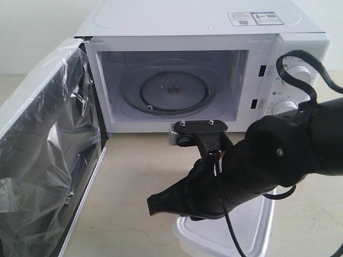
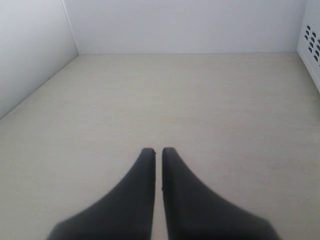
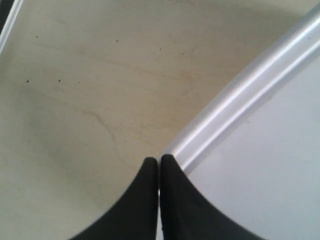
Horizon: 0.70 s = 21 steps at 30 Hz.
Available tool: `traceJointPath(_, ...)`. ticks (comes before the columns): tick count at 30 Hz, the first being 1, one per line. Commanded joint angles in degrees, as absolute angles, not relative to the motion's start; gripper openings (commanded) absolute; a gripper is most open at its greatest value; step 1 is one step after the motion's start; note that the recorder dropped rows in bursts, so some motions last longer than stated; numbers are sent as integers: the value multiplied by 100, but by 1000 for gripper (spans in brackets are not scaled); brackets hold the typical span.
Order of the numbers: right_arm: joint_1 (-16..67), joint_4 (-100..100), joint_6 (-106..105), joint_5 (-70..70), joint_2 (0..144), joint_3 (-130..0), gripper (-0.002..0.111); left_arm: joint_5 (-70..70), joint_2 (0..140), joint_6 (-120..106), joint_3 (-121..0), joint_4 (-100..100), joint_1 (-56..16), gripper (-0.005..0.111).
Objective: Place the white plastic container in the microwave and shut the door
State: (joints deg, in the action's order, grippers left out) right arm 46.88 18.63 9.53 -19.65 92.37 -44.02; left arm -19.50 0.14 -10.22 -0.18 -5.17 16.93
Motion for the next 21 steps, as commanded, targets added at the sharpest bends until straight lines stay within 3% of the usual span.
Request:
traceJointPath(1, 4796, 1898, 782, -2556, 9299, -4359, 0, -1937, 0, -983, 0, -510, 1708, 4)
traceJointPath(13, 4782, 1898, 615, -2661, 8212, -3924, 0, -1937, 0, -983, 0, -510, 1708, 4)
traceJointPath(21, 3678, 1726, 604, -2897, 7054, -3440, 0, -1937, 0, -983, 0, -510, 1708, 4)
